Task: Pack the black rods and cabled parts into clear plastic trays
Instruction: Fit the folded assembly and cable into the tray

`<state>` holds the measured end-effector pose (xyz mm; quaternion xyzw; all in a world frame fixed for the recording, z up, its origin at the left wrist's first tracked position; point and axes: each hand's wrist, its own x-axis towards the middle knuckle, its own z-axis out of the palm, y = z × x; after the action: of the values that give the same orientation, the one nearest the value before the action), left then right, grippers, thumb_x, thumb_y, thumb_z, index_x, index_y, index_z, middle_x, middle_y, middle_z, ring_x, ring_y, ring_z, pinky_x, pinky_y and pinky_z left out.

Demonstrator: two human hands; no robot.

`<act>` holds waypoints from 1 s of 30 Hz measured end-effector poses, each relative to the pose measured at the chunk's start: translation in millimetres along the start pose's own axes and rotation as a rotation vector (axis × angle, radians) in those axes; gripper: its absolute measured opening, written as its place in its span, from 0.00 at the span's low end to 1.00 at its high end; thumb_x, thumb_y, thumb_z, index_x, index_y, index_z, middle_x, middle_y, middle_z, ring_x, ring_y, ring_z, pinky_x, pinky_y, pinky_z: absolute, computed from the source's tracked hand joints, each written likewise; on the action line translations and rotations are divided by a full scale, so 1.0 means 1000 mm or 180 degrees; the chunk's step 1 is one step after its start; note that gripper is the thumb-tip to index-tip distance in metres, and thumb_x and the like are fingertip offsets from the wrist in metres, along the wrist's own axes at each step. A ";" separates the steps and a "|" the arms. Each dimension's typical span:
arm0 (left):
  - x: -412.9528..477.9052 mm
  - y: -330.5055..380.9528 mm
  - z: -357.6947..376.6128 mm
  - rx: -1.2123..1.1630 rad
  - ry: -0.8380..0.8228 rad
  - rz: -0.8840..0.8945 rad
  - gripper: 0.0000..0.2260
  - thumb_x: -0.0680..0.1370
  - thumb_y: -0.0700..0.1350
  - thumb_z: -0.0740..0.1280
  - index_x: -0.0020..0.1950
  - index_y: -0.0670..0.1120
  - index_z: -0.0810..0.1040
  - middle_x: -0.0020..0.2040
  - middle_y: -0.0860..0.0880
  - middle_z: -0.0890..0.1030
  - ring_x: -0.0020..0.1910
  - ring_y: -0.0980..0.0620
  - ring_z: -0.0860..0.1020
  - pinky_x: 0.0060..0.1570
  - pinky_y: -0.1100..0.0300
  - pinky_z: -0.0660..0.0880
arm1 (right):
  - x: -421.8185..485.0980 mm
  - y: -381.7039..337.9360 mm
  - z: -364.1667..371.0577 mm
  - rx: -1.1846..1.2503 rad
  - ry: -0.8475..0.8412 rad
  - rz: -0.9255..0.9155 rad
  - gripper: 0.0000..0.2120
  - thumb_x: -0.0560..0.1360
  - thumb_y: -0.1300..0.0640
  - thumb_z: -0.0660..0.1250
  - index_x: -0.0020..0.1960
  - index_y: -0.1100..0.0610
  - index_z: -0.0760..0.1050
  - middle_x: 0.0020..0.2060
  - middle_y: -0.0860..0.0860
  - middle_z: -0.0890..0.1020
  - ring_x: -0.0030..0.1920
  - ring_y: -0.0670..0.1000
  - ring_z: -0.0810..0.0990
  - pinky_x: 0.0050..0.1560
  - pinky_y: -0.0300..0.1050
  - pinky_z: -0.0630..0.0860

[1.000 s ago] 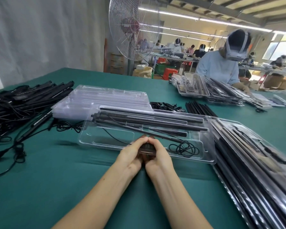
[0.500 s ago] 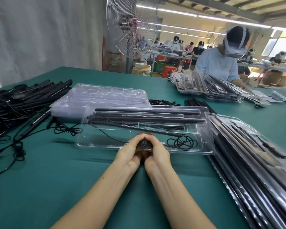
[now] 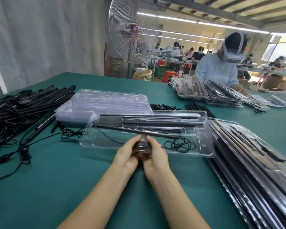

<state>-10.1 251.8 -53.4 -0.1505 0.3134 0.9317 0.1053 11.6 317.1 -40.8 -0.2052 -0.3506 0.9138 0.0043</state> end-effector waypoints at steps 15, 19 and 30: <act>0.006 0.067 -0.034 -0.0048 0.0060 0.0796 0.26 0.75 0.66 0.58 0.61 0.48 0.71 0.53 0.45 0.80 0.50 0.46 0.80 0.48 0.48 0.75 | 0.015 -0.029 -0.016 0.0350 -0.0156 0.0040 0.04 0.74 0.58 0.68 0.40 0.56 0.78 0.34 0.50 0.81 0.37 0.48 0.73 0.37 0.39 0.68; 0.011 0.097 -0.050 0.0123 0.0029 0.0878 0.24 0.74 0.70 0.56 0.49 0.51 0.74 0.51 0.47 0.81 0.52 0.46 0.79 0.47 0.47 0.74 | 0.015 -0.028 -0.016 0.0228 -0.0316 -0.0047 0.02 0.74 0.58 0.68 0.42 0.55 0.78 0.32 0.48 0.82 0.38 0.48 0.73 0.38 0.40 0.68; 0.015 0.146 -0.077 -0.0204 0.0128 0.1179 0.13 0.82 0.47 0.56 0.39 0.46 0.70 0.28 0.51 0.80 0.29 0.56 0.80 0.34 0.60 0.80 | 0.017 -0.022 -0.015 0.0438 -0.0227 -0.0175 0.03 0.76 0.59 0.65 0.45 0.57 0.78 0.36 0.49 0.82 0.40 0.49 0.77 0.36 0.40 0.69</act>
<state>-49.6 92.1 -36.1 -0.1122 0.3080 0.9414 -0.0792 -1.6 346.2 -43.4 -0.1620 -0.2923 0.9420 0.0310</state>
